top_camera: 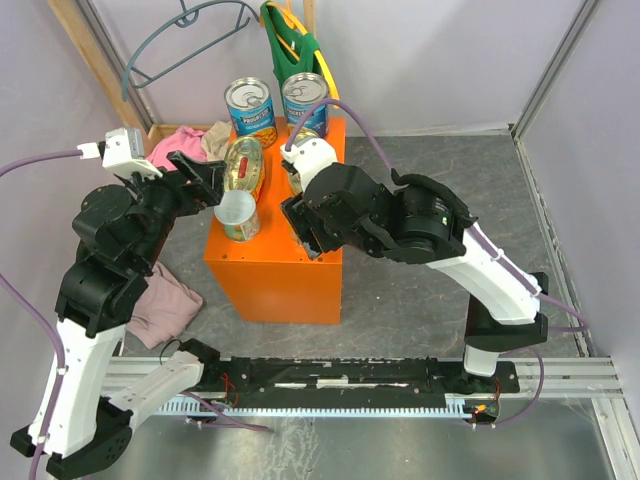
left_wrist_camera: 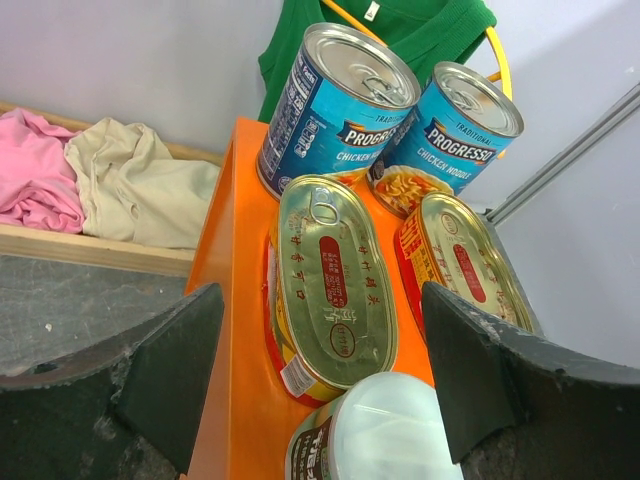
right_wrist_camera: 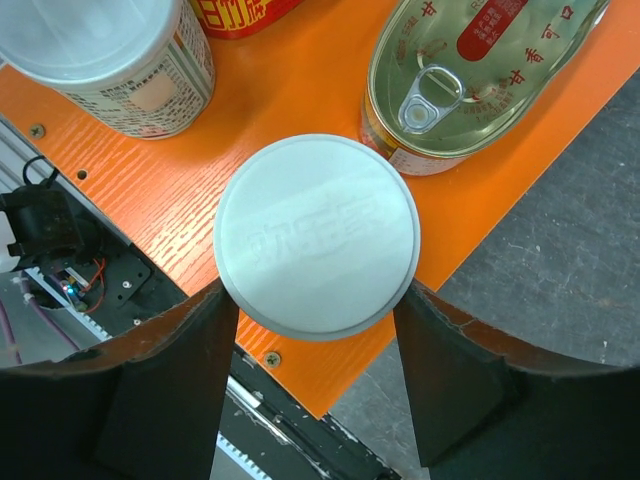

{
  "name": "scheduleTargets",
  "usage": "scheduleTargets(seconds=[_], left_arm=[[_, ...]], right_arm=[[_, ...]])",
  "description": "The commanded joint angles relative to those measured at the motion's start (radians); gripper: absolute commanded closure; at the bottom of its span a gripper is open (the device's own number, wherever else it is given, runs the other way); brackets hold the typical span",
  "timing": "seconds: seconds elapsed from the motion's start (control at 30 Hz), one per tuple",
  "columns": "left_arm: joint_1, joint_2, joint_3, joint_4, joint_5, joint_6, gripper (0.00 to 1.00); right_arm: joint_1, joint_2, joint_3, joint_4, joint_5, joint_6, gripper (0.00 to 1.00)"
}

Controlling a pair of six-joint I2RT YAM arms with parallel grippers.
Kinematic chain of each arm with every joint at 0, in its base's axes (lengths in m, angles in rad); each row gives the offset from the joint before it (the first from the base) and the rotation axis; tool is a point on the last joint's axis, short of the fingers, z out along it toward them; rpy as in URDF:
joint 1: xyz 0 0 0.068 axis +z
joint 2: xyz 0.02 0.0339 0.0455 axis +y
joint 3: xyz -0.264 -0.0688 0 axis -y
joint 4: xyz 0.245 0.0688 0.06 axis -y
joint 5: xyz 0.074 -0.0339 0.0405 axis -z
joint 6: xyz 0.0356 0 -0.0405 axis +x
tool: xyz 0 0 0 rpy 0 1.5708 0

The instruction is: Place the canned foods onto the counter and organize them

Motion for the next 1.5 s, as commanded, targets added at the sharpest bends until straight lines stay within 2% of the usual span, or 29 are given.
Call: scheduleTargets(seconds=[0.0,0.2,0.5,0.73,1.0,1.13,1.2,1.33,1.47], left_arm=[[-0.004,-0.01,-0.001,0.033,-0.001,-0.029,0.15],[-0.003,-0.016,-0.003,0.031,-0.001,-0.03,0.16],[-0.004,-0.025,-0.004,0.021,-0.001,-0.03,0.17],[-0.004,-0.021,0.001,0.025,-0.002,-0.03,0.13],[-0.003,-0.014,0.007,0.041,-0.017,-0.043,0.11],[-0.003,0.002,0.016,0.052,-0.031,-0.043,0.11],[-0.004,0.021,0.022,0.061,-0.042,-0.037,0.11],[-0.004,0.063,0.032,0.082,-0.057,-0.024,0.11],[-0.003,0.129,0.07,0.104,-0.108,0.02,0.1]], right_arm=[[0.001,-0.034,-0.038,0.075,0.03,-0.018,0.33],[-0.001,-0.025,-0.05,0.107,0.054,-0.033,0.4],[-0.011,-0.025,-0.055,0.107,0.075,-0.029,0.4],[0.002,-0.045,-0.057,0.122,0.009,-0.032,0.23],[0.056,-0.131,-0.116,0.118,0.035,-0.017,0.2],[0.073,-0.21,-0.193,0.155,0.083,-0.01,0.19],[0.077,-0.256,-0.238,0.185,0.117,-0.009,0.14],[0.076,-0.305,-0.275,0.174,0.243,-0.016,0.11],[0.006,-0.324,-0.262,0.124,0.319,-0.018,0.1]])
